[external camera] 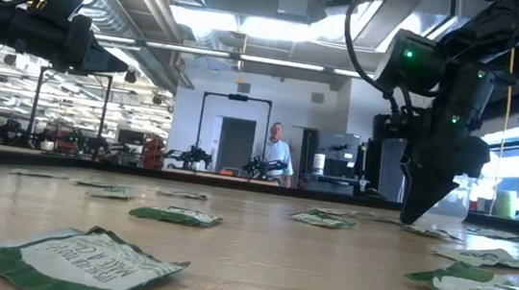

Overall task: Pick and place Stevia / Truvia into bins
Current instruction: Put the light green stevia packet into the transparent container

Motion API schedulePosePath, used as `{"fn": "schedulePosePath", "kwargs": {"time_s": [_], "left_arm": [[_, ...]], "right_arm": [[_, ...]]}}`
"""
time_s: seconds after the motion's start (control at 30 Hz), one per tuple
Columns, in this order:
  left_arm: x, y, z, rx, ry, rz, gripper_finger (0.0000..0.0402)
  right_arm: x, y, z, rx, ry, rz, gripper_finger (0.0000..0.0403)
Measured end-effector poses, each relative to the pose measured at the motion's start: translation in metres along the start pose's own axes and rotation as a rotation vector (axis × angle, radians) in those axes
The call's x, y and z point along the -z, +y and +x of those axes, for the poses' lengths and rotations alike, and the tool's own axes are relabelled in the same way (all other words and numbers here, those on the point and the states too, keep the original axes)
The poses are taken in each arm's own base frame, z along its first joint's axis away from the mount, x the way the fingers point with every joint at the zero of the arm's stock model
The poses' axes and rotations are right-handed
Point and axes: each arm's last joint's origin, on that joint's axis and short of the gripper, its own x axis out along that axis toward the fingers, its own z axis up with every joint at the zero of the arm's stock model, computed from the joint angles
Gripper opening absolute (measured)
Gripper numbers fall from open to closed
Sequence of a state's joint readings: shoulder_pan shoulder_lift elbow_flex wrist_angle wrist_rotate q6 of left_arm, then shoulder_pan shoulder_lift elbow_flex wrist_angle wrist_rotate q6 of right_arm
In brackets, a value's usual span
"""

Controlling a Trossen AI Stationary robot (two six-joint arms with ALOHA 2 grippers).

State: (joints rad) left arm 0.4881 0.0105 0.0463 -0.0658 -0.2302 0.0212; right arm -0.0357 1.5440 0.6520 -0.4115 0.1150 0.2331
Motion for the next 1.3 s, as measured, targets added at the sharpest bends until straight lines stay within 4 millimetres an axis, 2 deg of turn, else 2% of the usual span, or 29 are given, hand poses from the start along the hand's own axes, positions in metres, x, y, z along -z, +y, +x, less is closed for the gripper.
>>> {"fn": "schedulePosePath", "kwargs": {"time_s": [0.17,0.37,0.47,0.6,0.67,0.77,0.97,1.13,1.3], "left_arm": [[0.0,0.0,0.0,0.0,0.0,0.0,0.004],[0.0,0.0,0.0,0.0,0.0,0.0,0.004],[0.0,0.0,0.0,0.0,0.0,0.0,0.004],[0.0,0.0,0.0,0.0,0.0,0.0,0.004],[0.0,0.0,0.0,0.0,0.0,0.0,0.004],[0.0,0.0,0.0,0.0,0.0,0.0,0.004],[0.0,0.0,0.0,-0.003,-0.001,0.0,0.004],[0.0,0.0,0.0,-0.003,-0.001,0.0,0.004],[0.0,0.0,0.0,-0.003,-0.001,0.0,0.004]], "right_arm": [[0.0,0.0,0.0,0.001,0.003,-0.001,0.0006],[-0.001,0.0,-0.006,-0.01,-0.02,0.024,0.0005],[-0.002,-0.001,-0.02,-0.012,-0.001,0.024,0.0002],[-0.023,-0.01,-0.059,0.084,-0.085,0.064,0.0002],[-0.028,-0.018,-0.077,0.173,-0.079,0.115,0.0002],[-0.037,-0.035,-0.116,0.288,-0.117,0.266,0.0002],[-0.033,-0.08,-0.167,0.416,-0.05,0.551,0.0001],[-0.028,-0.119,-0.169,0.465,-0.011,0.715,0.0001],[-0.016,-0.151,-0.154,0.506,0.074,0.878,0.0001]]}}
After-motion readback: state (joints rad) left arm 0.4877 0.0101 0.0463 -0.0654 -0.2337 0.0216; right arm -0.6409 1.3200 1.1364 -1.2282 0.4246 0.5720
